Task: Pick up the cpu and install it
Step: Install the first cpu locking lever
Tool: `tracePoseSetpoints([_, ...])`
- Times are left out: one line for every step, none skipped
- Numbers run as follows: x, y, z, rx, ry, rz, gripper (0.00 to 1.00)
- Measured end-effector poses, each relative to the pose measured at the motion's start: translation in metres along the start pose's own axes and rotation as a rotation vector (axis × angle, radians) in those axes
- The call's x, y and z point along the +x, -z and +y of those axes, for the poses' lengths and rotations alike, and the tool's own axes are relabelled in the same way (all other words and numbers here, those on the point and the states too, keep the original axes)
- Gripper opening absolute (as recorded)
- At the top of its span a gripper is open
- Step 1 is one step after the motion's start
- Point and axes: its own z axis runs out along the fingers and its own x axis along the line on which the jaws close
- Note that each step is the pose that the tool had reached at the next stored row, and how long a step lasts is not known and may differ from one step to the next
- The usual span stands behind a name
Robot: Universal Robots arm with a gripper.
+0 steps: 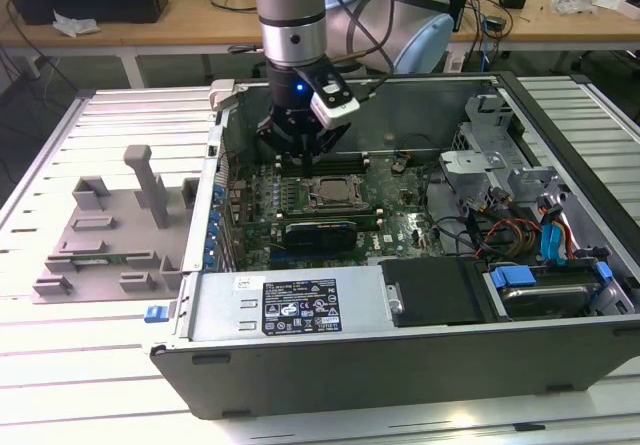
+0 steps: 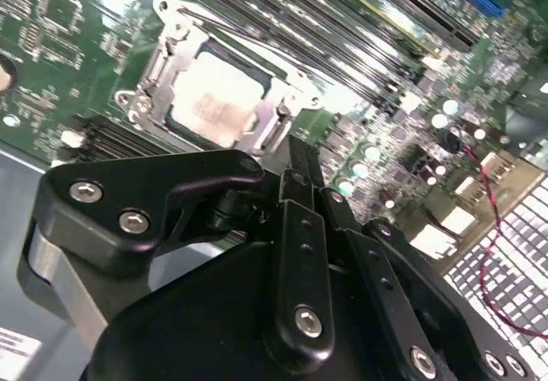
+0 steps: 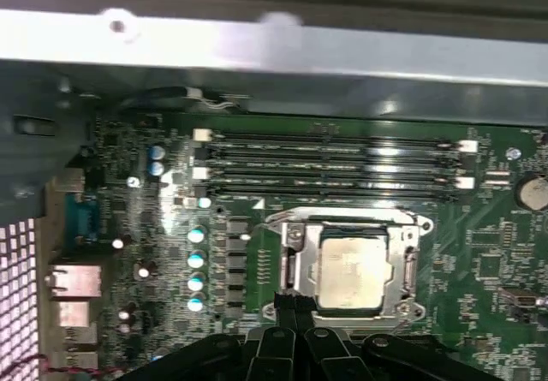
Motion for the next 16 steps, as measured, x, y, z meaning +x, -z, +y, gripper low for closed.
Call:
tracePoseSetpoints([0.0027,0.0002,0.0001,0.0000,0.000,0.0000,0.11])
tracePoseSetpoints([0.0052,0.0003,0.0001,0.0000,0.000,0.0001,0.11])
tracePoseSetpoints([0.0084,0.0005,0.0003,0.0000,0.000,0.0000,0.11])
tracePoseSetpoints([0.0110,0.0007,0.0003,0.0000,0.000,0.0000,0.11])
tracePoseSetpoints([0.0126,0.0008,0.0004,0.0000,0.000,0.0000,0.11])
tracePoseSetpoints([0.0148,0.0009,0.0004,0.0000,0.000,0.0001,0.11])
tracePoseSetpoints([0.0163,0.0010,0.0005,0.0000,0.000,0.0000,0.11])
tracePoseSetpoints([0.0182,0.0011,0.0005,0.0000,0.000,0.0000,0.11])
tracePoseSetpoints([0.0188,0.0011,0.0006,0.0000,0.000,0.0000,0.11])
tracePoseSetpoints([0.0188,0.0011,0.0006,0.0001,0.000,0.0000,0.11])
tracePoseSetpoints([0.0189,0.0012,0.0006,0.0001,0.000,0.0000,0.11])
tracePoseSetpoints([0.0190,0.0012,0.0005,-0.0001,0.000,0.0000,0.11])
tracePoseSetpoints([0.0194,0.0013,0.0005,-0.0047,0.000,-0.0003,0.11])
tracePoseSetpoints([0.0202,0.0013,0.0006,-0.0153,-0.001,-0.0010,0.11])
tracePoseSetpoints([0.0211,0.0013,0.0006,-0.0298,-0.002,-0.0020,0.11])
tracePoseSetpoints([0.0217,0.0013,0.0006,-0.0426,-0.003,-0.0026,0.11])
